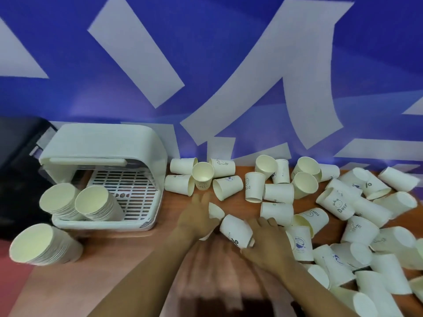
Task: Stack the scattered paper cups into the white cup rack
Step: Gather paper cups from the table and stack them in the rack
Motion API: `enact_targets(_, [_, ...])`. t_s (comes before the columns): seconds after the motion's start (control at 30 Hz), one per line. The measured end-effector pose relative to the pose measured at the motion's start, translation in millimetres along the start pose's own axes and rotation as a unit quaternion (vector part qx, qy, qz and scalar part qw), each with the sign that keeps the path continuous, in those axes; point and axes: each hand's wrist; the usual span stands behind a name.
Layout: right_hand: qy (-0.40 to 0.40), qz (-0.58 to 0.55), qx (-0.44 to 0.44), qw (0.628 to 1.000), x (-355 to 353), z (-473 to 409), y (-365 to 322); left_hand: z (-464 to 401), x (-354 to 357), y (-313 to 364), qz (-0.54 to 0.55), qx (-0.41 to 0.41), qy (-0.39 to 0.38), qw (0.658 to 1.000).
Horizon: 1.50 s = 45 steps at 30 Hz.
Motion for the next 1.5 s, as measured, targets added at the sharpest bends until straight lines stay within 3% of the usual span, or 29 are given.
enact_targets(0.27, [-0.02, -0.1, 0.026, 0.994, -13, 13, -43, 61, -18, -33, 0.019, -0.013, 0.006, 1.0])
enact_targets(0.53, [-0.028, -0.129, 0.002, 0.991, -7, 18, -108, 112, -49, -86, 0.036, -0.012, 0.024, 0.999])
enact_targets(0.83, [0.034, -0.176, -0.11, 0.978, -7, 2, -214, 153, -114, -168, 0.078, -0.012, 0.09, 0.993])
enact_targets(1.2, [0.103, -0.206, -0.216, 0.949, -15, -34, -311, 159, -179, -261, 0.1, -0.076, 0.221, 0.967])
enact_targets(1.5, [0.098, -0.196, -0.223, 0.95, 6, -58, -342, 148, -170, -292, 0.096, -0.08, 0.226, 0.966])
Point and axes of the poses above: each hand's wrist, its own z-axis away from the middle knuckle, its own x-axis out of the palm, y = z × x, and after that the axes turned 12 degrees about -z, right-handed
